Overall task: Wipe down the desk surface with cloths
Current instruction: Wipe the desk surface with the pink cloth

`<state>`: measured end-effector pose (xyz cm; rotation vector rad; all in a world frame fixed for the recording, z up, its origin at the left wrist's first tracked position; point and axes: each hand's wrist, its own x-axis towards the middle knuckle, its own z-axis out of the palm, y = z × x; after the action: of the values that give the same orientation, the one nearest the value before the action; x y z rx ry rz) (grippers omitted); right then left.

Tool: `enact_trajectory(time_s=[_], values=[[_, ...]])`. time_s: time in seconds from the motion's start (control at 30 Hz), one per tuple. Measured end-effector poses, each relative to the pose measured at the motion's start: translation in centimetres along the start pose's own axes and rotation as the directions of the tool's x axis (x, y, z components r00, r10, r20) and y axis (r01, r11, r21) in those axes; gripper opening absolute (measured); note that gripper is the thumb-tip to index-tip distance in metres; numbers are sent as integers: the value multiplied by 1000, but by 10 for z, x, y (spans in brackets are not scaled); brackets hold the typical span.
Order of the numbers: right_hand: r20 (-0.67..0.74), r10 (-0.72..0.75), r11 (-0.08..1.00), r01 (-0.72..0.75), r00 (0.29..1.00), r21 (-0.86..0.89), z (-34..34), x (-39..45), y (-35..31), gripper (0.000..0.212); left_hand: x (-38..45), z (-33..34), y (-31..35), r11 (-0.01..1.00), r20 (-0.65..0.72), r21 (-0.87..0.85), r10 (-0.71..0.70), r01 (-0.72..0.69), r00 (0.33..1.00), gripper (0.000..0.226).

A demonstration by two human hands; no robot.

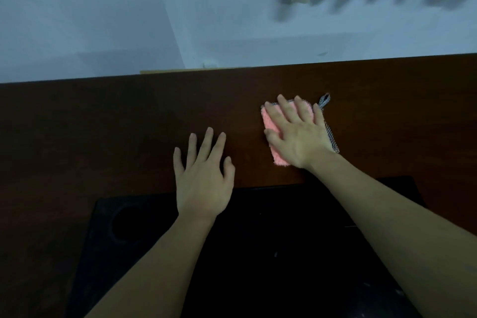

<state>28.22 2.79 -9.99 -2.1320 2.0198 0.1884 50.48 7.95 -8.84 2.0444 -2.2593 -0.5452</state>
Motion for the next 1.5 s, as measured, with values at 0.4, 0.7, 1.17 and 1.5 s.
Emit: enact_trajectory(time_s=[0.4, 0.7, 1.17, 1.5], values=[[79, -251, 966, 255, 965, -37, 15, -99, -2, 64, -1, 7, -2, 999, -16, 52, 10, -10, 1000, 57], [-12, 130, 991, -129, 991, 27, 0, -11, 3, 64, 1, 8, 0, 997, -27, 73, 14, -12, 1000, 57], [42, -266, 963, 268, 963, -31, 20, -113, 24, 66, -1, 4, 3, 996, 11, 89, -16, 15, 1000, 58], [45, -91, 995, 93, 995, -46, -2, -43, 41, 65, 0, -3, 14, 981, 17, 192, 4, -7, 1000, 58]])
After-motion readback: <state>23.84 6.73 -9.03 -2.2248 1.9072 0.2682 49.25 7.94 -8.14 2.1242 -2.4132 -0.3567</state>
